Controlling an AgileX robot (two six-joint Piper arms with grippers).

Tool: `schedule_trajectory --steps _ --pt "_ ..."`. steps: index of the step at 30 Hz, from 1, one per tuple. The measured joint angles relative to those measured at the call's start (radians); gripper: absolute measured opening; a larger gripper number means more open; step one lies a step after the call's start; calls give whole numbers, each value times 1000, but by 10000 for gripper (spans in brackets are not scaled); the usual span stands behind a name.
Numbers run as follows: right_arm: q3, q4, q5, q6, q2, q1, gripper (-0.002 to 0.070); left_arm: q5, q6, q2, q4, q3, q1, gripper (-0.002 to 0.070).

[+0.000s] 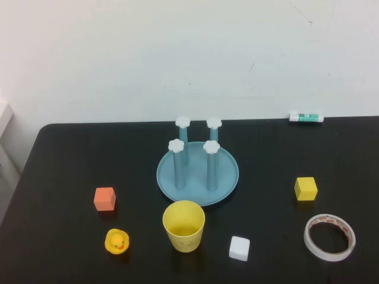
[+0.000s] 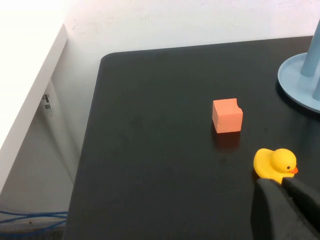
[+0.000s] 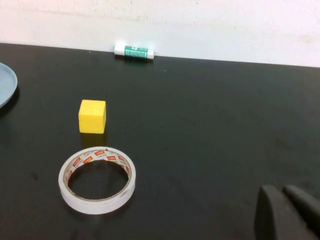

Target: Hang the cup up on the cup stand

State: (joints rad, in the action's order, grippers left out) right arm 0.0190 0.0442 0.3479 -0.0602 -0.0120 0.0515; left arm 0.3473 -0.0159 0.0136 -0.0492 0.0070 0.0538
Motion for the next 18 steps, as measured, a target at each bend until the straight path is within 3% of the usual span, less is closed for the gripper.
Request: schedule_trajectory --steps 18 --pt "0 0 0 0 0 0 -1 -2 0 0 8 0 0 -1"
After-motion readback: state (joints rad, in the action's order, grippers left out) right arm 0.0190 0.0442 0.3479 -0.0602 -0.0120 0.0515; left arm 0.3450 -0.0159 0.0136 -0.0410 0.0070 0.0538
